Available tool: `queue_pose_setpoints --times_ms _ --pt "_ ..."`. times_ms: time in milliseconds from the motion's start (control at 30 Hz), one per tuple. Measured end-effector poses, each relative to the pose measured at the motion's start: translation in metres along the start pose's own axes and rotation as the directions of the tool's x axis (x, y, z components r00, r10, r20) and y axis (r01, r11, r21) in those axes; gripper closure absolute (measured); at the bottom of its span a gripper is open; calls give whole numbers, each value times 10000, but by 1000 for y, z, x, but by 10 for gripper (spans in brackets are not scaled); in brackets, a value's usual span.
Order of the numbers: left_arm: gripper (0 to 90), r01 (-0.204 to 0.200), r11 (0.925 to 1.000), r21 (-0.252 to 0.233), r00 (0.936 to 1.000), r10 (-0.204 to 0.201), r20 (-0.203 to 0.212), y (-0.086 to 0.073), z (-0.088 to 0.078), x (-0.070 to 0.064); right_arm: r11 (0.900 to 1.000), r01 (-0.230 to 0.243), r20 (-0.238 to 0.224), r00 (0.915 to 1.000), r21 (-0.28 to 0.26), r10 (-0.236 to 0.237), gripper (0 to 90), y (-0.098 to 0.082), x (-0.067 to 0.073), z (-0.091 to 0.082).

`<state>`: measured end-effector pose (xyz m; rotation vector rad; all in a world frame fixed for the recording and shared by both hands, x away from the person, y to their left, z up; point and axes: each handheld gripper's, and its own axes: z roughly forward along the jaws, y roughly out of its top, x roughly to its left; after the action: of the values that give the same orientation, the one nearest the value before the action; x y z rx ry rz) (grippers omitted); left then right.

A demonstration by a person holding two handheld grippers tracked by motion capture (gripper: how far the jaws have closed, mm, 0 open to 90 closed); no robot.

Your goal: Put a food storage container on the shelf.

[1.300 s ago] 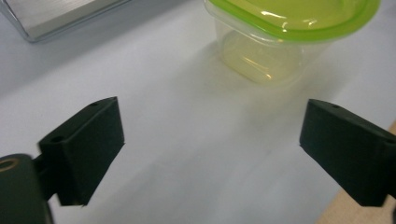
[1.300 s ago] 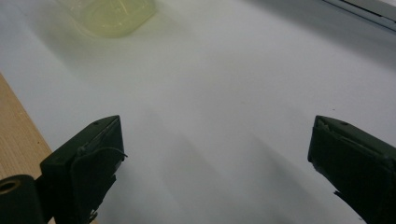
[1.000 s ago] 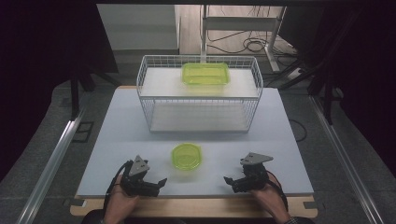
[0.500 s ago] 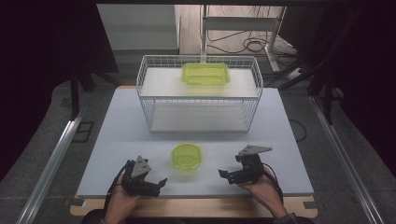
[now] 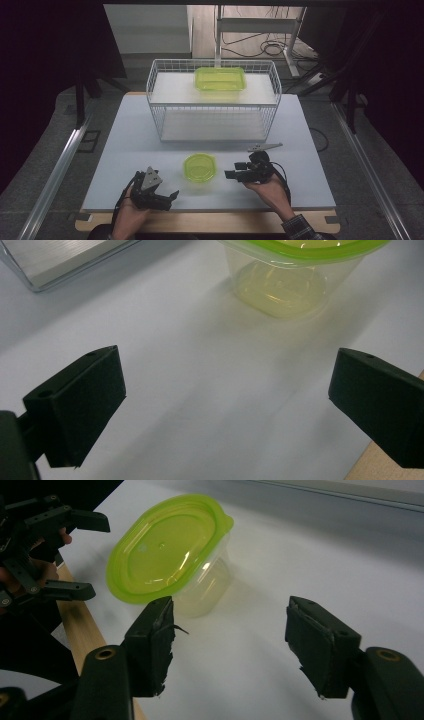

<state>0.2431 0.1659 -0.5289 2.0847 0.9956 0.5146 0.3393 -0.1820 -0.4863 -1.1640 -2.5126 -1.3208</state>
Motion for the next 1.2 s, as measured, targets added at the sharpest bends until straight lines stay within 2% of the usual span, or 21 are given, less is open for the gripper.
queue_pose_setpoints --times_ms 233,300,500,667,800,900,967,1033,1100,1133,1200 --pt "17 -33 10000 50 10000 33 -16 0 1 0 10000 -76 -319 9995 -1 76 457 7 -1 11" --pt "17 -53 10000 69 10000 53 -18 0 1 0 9992 -338 -663 9973 -207 324 480 11 -4 12" --pt "19 -70 9999 94 10000 70 -10 0 1 0 9948 -933 -1191 9890 -410 878 523 17 -8 17" --pt "21 -110 9999 128 9999 110 -11 0 1 -1 9861 -1648 -1818 9704 -185 1588 559 22 -13 27" --pt "22 -117 9998 151 9999 117 1 0 1 -1 9817 -1901 -1843 9647 81 1883 583 23 -15 37" --pt "22 -147 9998 159 9999 147 12 0 2 -2 9718 -2340 -2057 9500 285 2348 603 23 -17 43" --pt "23 -156 9997 164 9999 156 22 0 2 -2 9684 -2452 -2085 9457 457 2493 624 24 -16 47" --pt "23 -177 9997 168 9998 176 26 0 2 -2 9657 -2524 -1986 9451 604 2594 664 24 -15 50" --pt "24 -192 9997 169 9998 192 30 0 2 -2 9595 -2715 -1960 9394 756 2812 721 25 -15 52" --pt "24 -198 9997 170 9998 198 29 0 2 -3 9514 -2968 -2076 9286 824 3077 765 25 -15 53" --pt "24 -212 9996 174 9998 212 20 0 2 -3 9453 -3139 -2288 9173 882 3259 804 25 -15 53"
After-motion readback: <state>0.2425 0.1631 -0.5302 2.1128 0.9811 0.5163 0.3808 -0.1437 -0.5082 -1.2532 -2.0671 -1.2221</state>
